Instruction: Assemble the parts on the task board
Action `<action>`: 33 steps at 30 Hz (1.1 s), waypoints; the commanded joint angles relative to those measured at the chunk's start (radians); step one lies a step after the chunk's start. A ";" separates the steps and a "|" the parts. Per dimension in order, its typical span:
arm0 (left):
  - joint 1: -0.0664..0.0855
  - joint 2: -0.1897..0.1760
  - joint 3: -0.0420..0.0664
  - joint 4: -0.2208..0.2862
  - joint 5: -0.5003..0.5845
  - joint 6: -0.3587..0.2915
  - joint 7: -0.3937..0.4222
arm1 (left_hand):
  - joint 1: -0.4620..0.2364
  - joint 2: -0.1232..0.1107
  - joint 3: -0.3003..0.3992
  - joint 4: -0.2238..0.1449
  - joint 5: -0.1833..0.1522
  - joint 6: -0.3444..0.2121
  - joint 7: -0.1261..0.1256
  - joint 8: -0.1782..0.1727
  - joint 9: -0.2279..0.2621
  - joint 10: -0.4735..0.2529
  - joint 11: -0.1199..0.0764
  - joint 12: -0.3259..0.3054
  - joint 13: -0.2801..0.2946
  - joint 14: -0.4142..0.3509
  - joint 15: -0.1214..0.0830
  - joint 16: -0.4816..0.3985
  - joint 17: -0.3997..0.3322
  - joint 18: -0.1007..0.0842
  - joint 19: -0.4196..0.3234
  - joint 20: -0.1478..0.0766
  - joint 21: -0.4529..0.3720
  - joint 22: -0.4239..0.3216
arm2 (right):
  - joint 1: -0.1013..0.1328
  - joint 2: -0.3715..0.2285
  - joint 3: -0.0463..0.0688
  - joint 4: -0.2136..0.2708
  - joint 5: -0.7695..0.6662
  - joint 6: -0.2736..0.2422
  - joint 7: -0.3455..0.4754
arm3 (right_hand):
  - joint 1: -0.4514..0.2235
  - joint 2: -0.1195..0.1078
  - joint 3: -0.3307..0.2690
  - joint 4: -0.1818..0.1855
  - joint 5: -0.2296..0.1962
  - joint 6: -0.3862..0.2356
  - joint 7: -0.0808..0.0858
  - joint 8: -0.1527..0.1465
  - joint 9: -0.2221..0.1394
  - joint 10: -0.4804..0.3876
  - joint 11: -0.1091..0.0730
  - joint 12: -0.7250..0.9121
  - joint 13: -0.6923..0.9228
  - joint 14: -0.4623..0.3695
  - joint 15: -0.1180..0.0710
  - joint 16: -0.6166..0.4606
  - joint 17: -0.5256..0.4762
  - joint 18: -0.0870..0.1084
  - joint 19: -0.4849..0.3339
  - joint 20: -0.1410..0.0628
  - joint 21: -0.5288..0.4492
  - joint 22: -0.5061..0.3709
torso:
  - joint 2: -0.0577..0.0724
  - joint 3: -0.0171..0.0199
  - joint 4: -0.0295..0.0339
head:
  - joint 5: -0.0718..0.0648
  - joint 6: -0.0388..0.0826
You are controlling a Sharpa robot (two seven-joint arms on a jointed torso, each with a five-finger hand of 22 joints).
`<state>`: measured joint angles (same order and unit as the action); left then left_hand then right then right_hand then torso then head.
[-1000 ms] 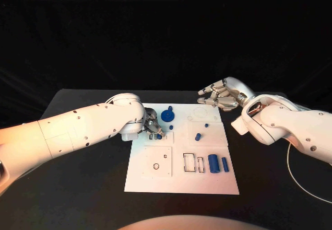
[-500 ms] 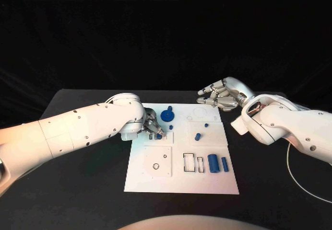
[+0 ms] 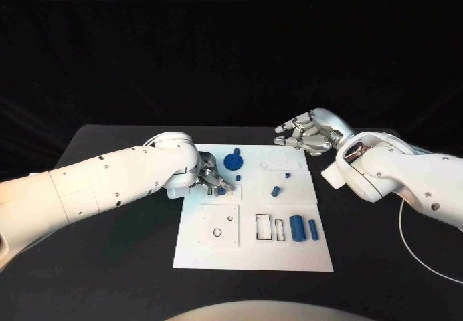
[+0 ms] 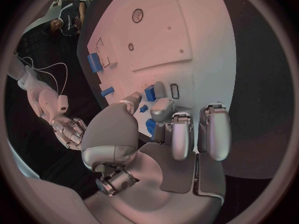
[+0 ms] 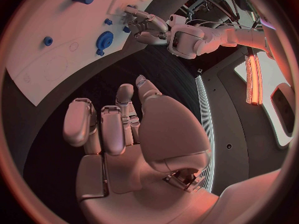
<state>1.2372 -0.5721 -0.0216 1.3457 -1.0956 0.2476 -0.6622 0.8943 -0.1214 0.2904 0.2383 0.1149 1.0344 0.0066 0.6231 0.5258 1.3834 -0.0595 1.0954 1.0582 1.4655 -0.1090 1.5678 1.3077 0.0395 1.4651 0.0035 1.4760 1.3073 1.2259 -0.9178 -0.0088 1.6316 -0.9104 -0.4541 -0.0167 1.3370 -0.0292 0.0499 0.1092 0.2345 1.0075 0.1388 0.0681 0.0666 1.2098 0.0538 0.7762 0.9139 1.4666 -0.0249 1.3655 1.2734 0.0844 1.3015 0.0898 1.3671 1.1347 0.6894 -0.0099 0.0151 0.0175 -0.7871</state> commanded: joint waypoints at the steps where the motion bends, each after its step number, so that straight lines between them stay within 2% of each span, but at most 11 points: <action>1: 0.002 -0.010 0.011 0.017 -0.008 -0.025 -0.001 | 0.007 0.012 -0.013 0.003 -0.005 0.008 -0.001 0.005 -0.002 0.006 0.000 0.005 0.002 0.105 -0.004 0.003 0.263 -0.012 0.067 -0.006 0.003 0.166 | -0.001 0.000 0.000 0.000 -0.002 0.015 0.001 | -0.011 0.002 -0.001 0.004 0.002 0.001 0.001 0.002 0.001 -0.007 -0.003 -0.004 -0.001 0.041 0.003 -0.003 -0.001 0.011 -0.006 -0.002 -0.007 -0.001 | 0.000 0.0000 0.0001 | -0.001 0.001; 4: 0.006 -0.025 0.022 0.036 -0.011 -0.023 -0.002 | 0.028 0.022 -0.050 0.013 -0.006 0.006 -0.001 0.007 -0.007 0.004 0.000 0.002 0.001 0.105 -0.005 0.003 0.263 -0.010 0.064 -0.007 -0.004 0.160 | -0.001 -0.002 0.000 0.001 -0.002 0.015 0.000 | -0.011 0.002 -0.001 0.004 0.002 0.001 0.001 0.002 0.001 -0.007 -0.003 -0.004 -0.001 0.041 0.003 -0.003 -0.001 0.011 -0.006 -0.002 -0.007 -0.001 | 0.001 -0.0001 0.0003 | -0.003 0.002; 7: 0.013 -0.040 0.040 0.055 -0.013 -0.018 -0.003 | 0.037 0.023 -0.068 0.017 -0.006 0.003 0.000 0.008 -0.009 0.000 0.000 -0.005 -0.005 0.105 -0.005 0.003 0.263 -0.008 0.061 -0.007 -0.011 0.153 | -0.001 -0.003 -0.001 0.000 -0.002 0.015 -0.001 | -0.011 0.003 -0.001 0.005 0.002 0.001 0.001 0.002 0.001 -0.007 -0.003 -0.004 -0.001 0.041 0.002 -0.004 -0.001 0.011 -0.006 -0.002 -0.007 -0.002 | 0.002 -0.0007 -0.0007 | -0.002 0.002; 9: 0.017 -0.048 0.049 0.064 -0.013 -0.009 -0.003 | 0.045 0.025 -0.080 0.019 -0.005 -0.001 0.001 0.008 -0.011 -0.003 0.001 -0.009 -0.009 0.105 -0.004 0.003 0.263 -0.008 0.061 -0.007 -0.013 0.152 | -0.001 -0.003 -0.001 0.000 -0.002 0.015 -0.002 | -0.011 0.003 -0.001 0.005 0.002 0.001 0.001 0.002 0.001 -0.007 -0.003 -0.004 -0.001 0.041 0.002 -0.004 -0.001 0.011 -0.006 -0.002 -0.007 -0.002 | 0.001 0.0003 -0.0004 | -0.003 0.002; 14: 0.047 -0.063 0.064 0.064 -0.004 0.049 -0.004 | 0.066 0.033 -0.126 0.035 -0.005 -0.025 0.010 0.004 -0.018 -0.034 0.009 -0.057 -0.055 0.105 0.001 0.003 0.263 -0.003 0.053 -0.003 -0.032 0.134 | -0.001 -0.001 -0.002 -0.003 -0.002 0.016 -0.002 | -0.011 0.003 -0.001 0.005 0.002 0.001 0.001 0.002 0.001 -0.007 -0.003 -0.004 -0.001 0.041 0.002 -0.004 -0.001 0.011 -0.006 -0.002 -0.007 -0.002 | 0.001 0.0001 -0.0005 | -0.006 0.002; 16: 0.065 -0.063 0.066 0.050 0.005 0.078 -0.003 | 0.077 0.037 -0.143 0.041 -0.006 -0.046 0.017 -0.004 -0.023 -0.060 0.015 -0.098 -0.097 0.105 0.005 0.003 0.263 0.000 0.049 -0.001 -0.043 0.125 | -0.001 0.000 -0.002 -0.004 -0.002 0.017 -0.002 | -0.011 0.003 -0.001 0.005 0.002 0.001 0.001 0.002 0.001 -0.007 -0.003 -0.004 -0.001 0.041 0.002 -0.004 -0.001 0.011 -0.006 -0.002 -0.007 -0.002 | 0.002 0.0004 -0.0010 | -0.006 0.005; 18: 0.084 -0.056 0.067 0.022 0.008 0.100 0.000 | 0.102 0.034 -0.161 0.039 -0.008 -0.089 0.034 -0.033 -0.038 -0.083 0.027 -0.128 -0.126 0.105 0.014 0.003 0.263 0.002 0.045 0.006 -0.053 0.116 | -0.001 0.001 -0.002 -0.006 -0.002 0.017 -0.002 | -0.011 0.003 -0.001 0.005 0.002 0.001 0.001 0.002 0.001 -0.007 -0.003 -0.004 -0.001 0.041 0.002 -0.003 -0.001 0.011 -0.006 -0.002 -0.007 -0.002 | 0.000 0.0015 0.0010 | -0.007 0.004; 22: 0.105 -0.025 0.068 -0.060 0.003 0.113 0.007 | 0.149 0.037 -0.193 0.039 -0.007 -0.123 0.054 -0.071 -0.064 -0.096 0.045 -0.138 -0.142 0.105 0.030 0.003 0.263 0.002 0.044 0.020 -0.056 0.115 | -0.001 0.006 -0.002 -0.009 -0.002 0.018 -0.002 | -0.007 0.004 -0.001 0.005 0.010 0.001 0.000 0.002 0.001 -0.009 -0.004 -0.005 -0.004 0.041 0.002 -0.004 -0.001 0.011 -0.006 -0.003 -0.008 -0.003 | 0.000 0.0018 0.0020 | -0.007 0.008; 28: 0.116 0.037 0.062 -0.191 -0.015 0.133 0.011 | 0.187 0.053 -0.216 0.040 -0.005 -0.118 0.060 -0.086 -0.079 -0.095 0.051 -0.128 -0.137 0.105 0.036 0.003 0.263 0.002 0.046 0.029 -0.056 0.117 | -0.002 0.012 -0.003 -0.012 -0.003 0.016 0.000 | -0.005 0.004 -0.001 0.005 0.013 0.001 0.000 0.002 0.001 -0.009 -0.004 -0.005 -0.005 0.041 0.002 -0.005 -0.002 0.011 -0.006 -0.003 -0.009 -0.003 | 0.004 -0.0014 -0.0014 | -0.003 0.015; 33: 0.117 0.066 0.053 -0.247 -0.051 0.146 0.010 | 0.193 0.059 -0.223 0.043 -0.005 -0.110 0.058 -0.084 -0.080 -0.095 0.050 -0.125 -0.135 0.105 0.036 0.003 0.263 0.002 0.046 0.029 -0.055 0.118 | -0.002 0.014 -0.003 -0.013 -0.003 0.015 0.001 | -0.005 0.004 -0.001 0.005 0.015 0.000 0.000 0.002 0.001 -0.010 -0.004 -0.008 -0.008 0.041 0.002 -0.005 -0.002 0.011 -0.007 -0.003 -0.009 -0.004 | 0.005 -0.0022 -0.0008 | 0.003 0.017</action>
<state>1.3518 -0.5128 0.0318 1.1111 -1.1114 0.3494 -0.6613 1.0788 -0.0608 0.0729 0.2799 0.1103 0.9167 0.0673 0.5413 0.4473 1.2879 -0.0145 0.9682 0.9220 1.4638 -0.0781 1.5677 1.3074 0.0398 1.4685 0.0253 1.4250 1.3079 1.2247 -0.9053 -0.0116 1.6184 -0.9096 -0.4489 -0.0186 1.3371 -0.0292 0.0499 0.1091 0.2462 1.0074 0.1388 0.0681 0.0666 1.2060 0.0501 0.7717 0.9069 1.4666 -0.0249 1.3654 1.2723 0.0845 1.3016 0.0898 1.3630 1.1315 0.6928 -0.0113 0.0145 0.0179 -0.7713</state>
